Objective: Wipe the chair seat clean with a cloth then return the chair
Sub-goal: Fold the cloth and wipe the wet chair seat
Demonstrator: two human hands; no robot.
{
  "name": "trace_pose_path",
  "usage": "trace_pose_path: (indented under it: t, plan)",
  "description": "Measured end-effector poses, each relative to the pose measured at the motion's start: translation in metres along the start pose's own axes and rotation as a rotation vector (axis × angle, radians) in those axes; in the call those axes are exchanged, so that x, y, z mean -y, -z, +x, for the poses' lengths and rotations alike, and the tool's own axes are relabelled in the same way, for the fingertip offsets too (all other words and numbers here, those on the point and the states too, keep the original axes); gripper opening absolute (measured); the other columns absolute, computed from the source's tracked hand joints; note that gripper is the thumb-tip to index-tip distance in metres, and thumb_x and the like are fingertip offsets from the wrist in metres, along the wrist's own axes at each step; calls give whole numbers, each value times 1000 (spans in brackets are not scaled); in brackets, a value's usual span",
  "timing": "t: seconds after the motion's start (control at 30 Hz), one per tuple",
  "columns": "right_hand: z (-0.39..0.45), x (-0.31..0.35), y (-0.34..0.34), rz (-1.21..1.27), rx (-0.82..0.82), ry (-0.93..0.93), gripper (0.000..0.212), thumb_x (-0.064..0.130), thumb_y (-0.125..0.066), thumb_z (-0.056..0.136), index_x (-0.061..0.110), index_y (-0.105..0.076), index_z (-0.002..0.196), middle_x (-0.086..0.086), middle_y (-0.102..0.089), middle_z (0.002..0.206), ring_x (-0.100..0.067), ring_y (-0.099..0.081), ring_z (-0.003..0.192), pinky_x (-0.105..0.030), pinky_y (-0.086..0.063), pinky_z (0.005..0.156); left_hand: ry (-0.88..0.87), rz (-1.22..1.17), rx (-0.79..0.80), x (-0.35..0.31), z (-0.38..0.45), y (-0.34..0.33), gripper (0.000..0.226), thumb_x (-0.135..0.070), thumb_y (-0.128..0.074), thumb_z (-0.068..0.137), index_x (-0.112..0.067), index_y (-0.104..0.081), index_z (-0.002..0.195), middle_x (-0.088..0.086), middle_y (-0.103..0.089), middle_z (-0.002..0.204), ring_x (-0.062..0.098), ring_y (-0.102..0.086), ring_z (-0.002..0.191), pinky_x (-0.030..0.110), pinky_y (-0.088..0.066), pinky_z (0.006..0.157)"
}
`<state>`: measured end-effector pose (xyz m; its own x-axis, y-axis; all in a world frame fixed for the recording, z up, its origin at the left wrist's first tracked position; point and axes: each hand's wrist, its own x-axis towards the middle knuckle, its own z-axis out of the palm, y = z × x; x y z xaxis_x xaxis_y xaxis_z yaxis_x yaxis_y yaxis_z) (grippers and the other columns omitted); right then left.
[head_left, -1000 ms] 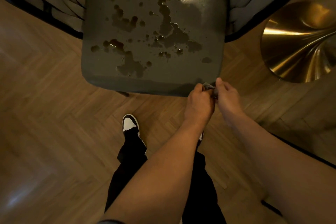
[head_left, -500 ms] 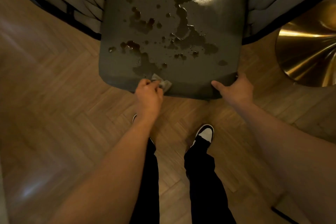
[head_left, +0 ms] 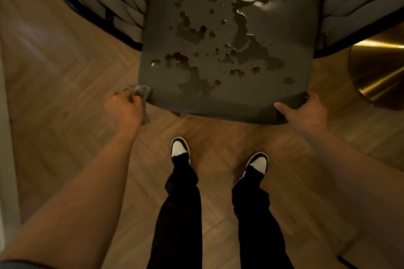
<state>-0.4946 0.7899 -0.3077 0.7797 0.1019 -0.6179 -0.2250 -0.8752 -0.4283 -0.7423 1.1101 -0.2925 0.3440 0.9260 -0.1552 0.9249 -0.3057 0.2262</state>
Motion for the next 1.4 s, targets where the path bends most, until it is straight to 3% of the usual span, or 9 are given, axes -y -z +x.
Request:
trace_pose_path:
  t: [0.13,0.27,0.37,0.57,0.63,0.8,0.9,1.03,1.4]
  plan:
    - [0,2,1,3,6,-21,89,47,-84,79,8,-42,148,-12,-56,144,-33,-53,134,-43,-46,107,0,19,-9,11,19,3,34,-22,-49,89,-14,-70,115,23,-64,98,35,-58,89,37,-44,74]
    - [-2,0,3,51,29,-39,85,46,-83,81,13,-42,149,-8,-56,145,-31,-53,133,-42,-47,106,-80,6,171,-6,7,-21,40,-27,-50,91,-14,-63,126,21,-61,111,34,-56,102,36,-43,84]
    - [-4,-3,3,127,47,-39,80,47,-82,82,17,-45,147,-5,-58,143,-28,-54,132,-43,-47,107,-26,-55,169,-8,2,-26,42,-22,-53,93,-15,-57,135,20,-57,120,31,-55,106,32,-40,89]
    - [0,-13,9,243,91,-33,70,56,-78,81,22,-56,138,0,-66,131,-23,-60,125,-47,-49,108,-47,-81,160,-24,-11,-29,35,-17,-51,93,-12,-67,124,18,-64,112,30,-60,97,32,-42,85]
    - [0,-14,12,268,103,-29,72,67,-71,81,23,-59,137,1,-67,129,-23,-61,123,-47,-50,107,-80,-109,169,-40,-26,-36,36,-17,-52,93,-12,-66,126,16,-62,118,29,-59,101,29,-42,87]
    - [15,-33,19,383,132,-83,110,107,-48,45,37,-64,129,6,-66,131,-21,-61,123,-51,-50,105,-104,-214,187,-86,-66,-54,35,-13,-55,92,-9,-65,125,14,-60,116,25,-59,99,10,-29,81]
    - [10,-26,24,493,158,-132,81,99,-52,61,43,-67,117,4,-65,134,-20,-63,121,-48,-53,103,-109,-231,197,-104,-83,-64,35,-14,-54,94,-8,-63,127,13,-58,116,23,-57,98,12,-31,84]
    - [2,-16,24,568,160,-156,58,66,-45,98,27,-59,139,0,-62,137,-21,-63,120,-45,-54,103,-180,-239,223,-127,-106,-76,36,-16,-53,94,-10,-62,129,11,-57,114,20,-56,92,20,-39,80]
    - [7,-23,20,578,182,-146,61,63,-35,103,19,-62,135,-3,-70,128,-17,-69,111,-32,-58,86,-472,-256,450,-225,-182,-106,37,-15,-54,92,-12,-62,129,15,-56,118,33,-53,101,34,-42,83]
